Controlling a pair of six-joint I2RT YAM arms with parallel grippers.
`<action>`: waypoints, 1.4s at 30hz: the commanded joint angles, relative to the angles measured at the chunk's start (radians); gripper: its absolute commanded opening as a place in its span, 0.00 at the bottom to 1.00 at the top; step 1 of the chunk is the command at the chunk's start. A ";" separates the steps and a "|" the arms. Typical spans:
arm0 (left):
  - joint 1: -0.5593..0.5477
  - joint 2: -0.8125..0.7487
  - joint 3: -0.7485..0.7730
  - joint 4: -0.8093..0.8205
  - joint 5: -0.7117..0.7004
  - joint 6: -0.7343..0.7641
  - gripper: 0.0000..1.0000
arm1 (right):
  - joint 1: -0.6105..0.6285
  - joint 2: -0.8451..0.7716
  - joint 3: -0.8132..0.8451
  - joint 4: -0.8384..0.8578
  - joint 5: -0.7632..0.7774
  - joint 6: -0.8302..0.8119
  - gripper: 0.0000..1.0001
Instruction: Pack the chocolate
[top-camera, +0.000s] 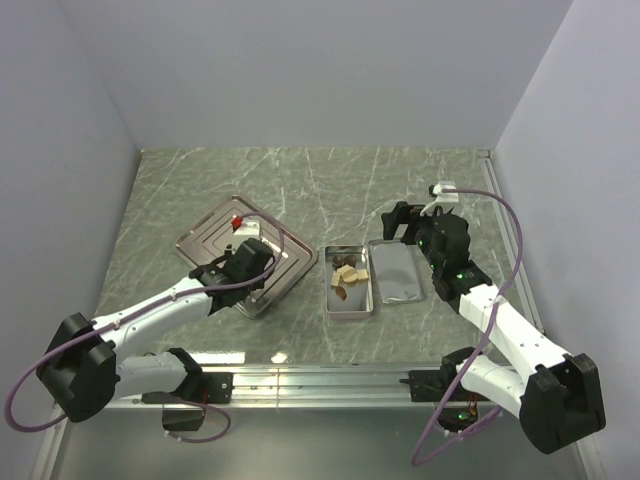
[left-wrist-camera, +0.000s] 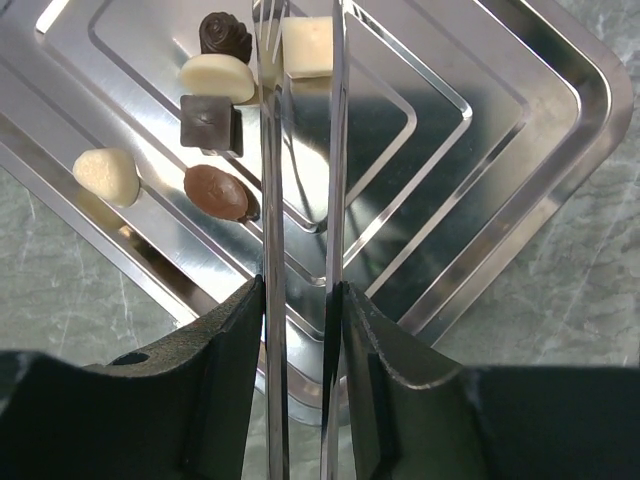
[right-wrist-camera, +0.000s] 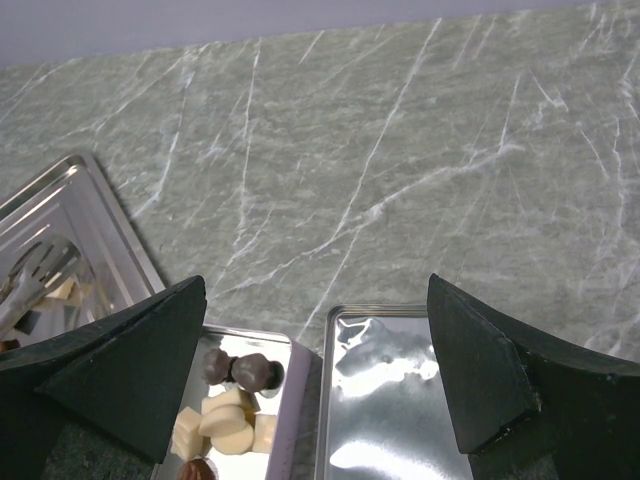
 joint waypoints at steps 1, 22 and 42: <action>-0.042 0.007 0.065 -0.031 -0.057 -0.035 0.41 | -0.002 0.004 0.059 0.016 0.006 -0.008 0.97; -0.203 0.193 0.244 -0.275 -0.231 -0.157 0.39 | -0.002 0.006 0.060 0.014 0.012 -0.010 0.97; -0.260 0.121 0.243 -0.280 -0.265 -0.162 0.27 | -0.002 0.001 0.057 0.014 0.014 -0.008 0.97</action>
